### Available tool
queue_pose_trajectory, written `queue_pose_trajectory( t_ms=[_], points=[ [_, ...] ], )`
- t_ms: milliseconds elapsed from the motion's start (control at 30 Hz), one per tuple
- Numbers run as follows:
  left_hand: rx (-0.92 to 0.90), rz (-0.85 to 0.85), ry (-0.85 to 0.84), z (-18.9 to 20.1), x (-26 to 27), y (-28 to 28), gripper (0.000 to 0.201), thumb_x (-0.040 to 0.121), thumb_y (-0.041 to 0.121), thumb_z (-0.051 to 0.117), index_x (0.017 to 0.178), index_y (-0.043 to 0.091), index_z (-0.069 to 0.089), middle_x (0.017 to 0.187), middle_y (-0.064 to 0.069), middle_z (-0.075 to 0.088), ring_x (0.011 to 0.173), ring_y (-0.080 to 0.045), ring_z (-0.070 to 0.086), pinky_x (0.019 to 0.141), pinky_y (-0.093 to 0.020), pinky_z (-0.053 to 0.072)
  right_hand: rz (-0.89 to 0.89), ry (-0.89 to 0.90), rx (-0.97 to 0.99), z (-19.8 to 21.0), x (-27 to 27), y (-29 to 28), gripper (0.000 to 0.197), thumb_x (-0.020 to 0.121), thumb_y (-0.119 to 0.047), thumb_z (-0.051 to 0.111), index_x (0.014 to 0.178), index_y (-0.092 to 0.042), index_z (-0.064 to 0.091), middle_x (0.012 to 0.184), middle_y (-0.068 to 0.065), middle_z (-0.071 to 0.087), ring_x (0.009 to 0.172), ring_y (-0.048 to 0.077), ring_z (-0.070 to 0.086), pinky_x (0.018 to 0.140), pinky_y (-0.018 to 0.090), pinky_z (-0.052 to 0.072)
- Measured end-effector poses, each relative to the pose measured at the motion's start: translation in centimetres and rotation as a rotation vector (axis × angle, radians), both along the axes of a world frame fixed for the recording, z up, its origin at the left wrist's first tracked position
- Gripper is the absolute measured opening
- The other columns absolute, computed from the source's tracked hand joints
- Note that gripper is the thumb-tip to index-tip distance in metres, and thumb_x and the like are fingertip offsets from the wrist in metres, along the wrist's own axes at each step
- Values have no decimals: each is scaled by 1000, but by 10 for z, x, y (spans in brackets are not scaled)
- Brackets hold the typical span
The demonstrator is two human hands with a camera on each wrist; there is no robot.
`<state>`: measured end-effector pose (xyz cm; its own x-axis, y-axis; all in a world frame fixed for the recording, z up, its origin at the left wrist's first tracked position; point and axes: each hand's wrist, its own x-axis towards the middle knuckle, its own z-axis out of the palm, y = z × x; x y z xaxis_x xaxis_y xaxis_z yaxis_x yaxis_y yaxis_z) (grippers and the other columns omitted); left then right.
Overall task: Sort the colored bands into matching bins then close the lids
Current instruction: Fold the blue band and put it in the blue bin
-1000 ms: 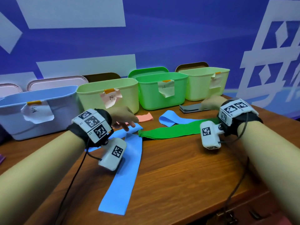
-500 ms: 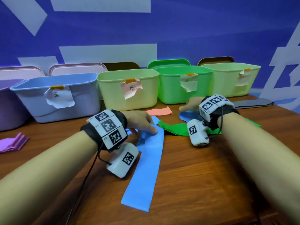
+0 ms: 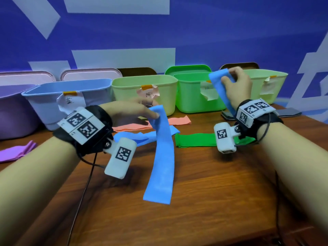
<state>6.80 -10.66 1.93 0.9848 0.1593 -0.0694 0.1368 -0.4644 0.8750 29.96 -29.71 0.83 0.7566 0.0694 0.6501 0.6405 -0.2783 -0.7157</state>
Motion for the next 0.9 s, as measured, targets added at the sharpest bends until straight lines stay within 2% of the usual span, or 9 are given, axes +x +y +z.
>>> queue_pose_trajectory(
  t_ms=[167, 367, 433, 533, 633, 733, 767, 833, 900],
  points=[
    [-33, 240, -152, 9, -5, -2, 8, 92, 13, 57, 87, 18, 54, 83, 0, 60, 74, -13, 58, 69, -26, 50, -8, -115, 83, 40, -5, -5, 18, 83, -9, 56, 99, -3, 61, 87, 2, 52, 82, 13, 45, 69, 14, 32],
    [18, 416, -281, 25, -9, -8, 10, 92, 25, 57, 100, 20, 54, 77, 3, 54, 64, -7, 46, 55, -19, 33, -114, -246, 175, 93, -20, -16, 25, 81, -18, 55, 101, -5, 62, 76, -10, 50, 74, 6, 43, 65, 6, 28],
    [38, 442, -323, 30, -11, -8, 5, 92, 25, 58, 92, 20, 57, 73, 2, 51, 60, -8, 42, 51, -18, 29, -59, -266, 134, 104, -32, -13, 22, 79, -18, 56, 96, -6, 62, 69, -17, 46, 65, 2, 42, 65, 5, 29],
    [38, 468, -371, 36, -12, -8, 17, 93, 24, 57, 76, 23, 54, 67, 3, 48, 57, -8, 40, 48, -19, 27, 95, -223, 36, 108, -47, 0, 13, 75, -20, 60, 87, -15, 63, 75, -9, 53, 74, 7, 46, 69, 14, 36],
    [25, 481, -406, 40, -13, -7, 20, 93, 27, 55, 74, 24, 56, 68, 1, 50, 57, -9, 40, 47, -17, 28, 259, -80, -110, 97, -66, 17, 15, 79, -12, 63, 94, -9, 62, 73, -4, 50, 70, 10, 45, 63, 18, 37],
    [6, 488, -436, 44, -16, -5, 20, 93, 31, 54, 75, 23, 57, 77, -3, 48, 63, -14, 36, 53, -22, 25, 393, 55, -203, 78, -86, 34, 10, 81, -9, 61, 81, -18, 56, 73, 1, 51, 69, 12, 47, 64, 25, 39],
    [-4, 488, -444, 45, -17, -4, 20, 94, 32, 54, 76, 23, 57, 77, -2, 48, 64, -13, 36, 54, -22, 25, 408, 90, -246, 72, -93, 39, 9, 82, -9, 59, 85, -17, 56, 81, 5, 55, 76, 15, 49, 66, 26, 39],
    [-21, 499, -464, 47, -19, -5, 17, 94, 32, 54, 79, 24, 57, 73, 0, 48, 61, -12, 37, 53, -22, 25, 436, 133, -305, 63, -107, 47, 25, 85, -8, 55, 110, -13, 54, 92, 10, 56, 83, 17, 49, 63, 27, 38],
    [-39, 518, -496, 49, -20, -4, 13, 94, 32, 54, 87, 22, 58, 74, 1, 49, 61, -11, 39, 53, -21, 28, 523, 167, -338, 56, -121, 55, 40, 87, -8, 55, 126, -11, 46, 86, 7, 53, 83, 16, 48, 64, 26, 36]
  ],
)
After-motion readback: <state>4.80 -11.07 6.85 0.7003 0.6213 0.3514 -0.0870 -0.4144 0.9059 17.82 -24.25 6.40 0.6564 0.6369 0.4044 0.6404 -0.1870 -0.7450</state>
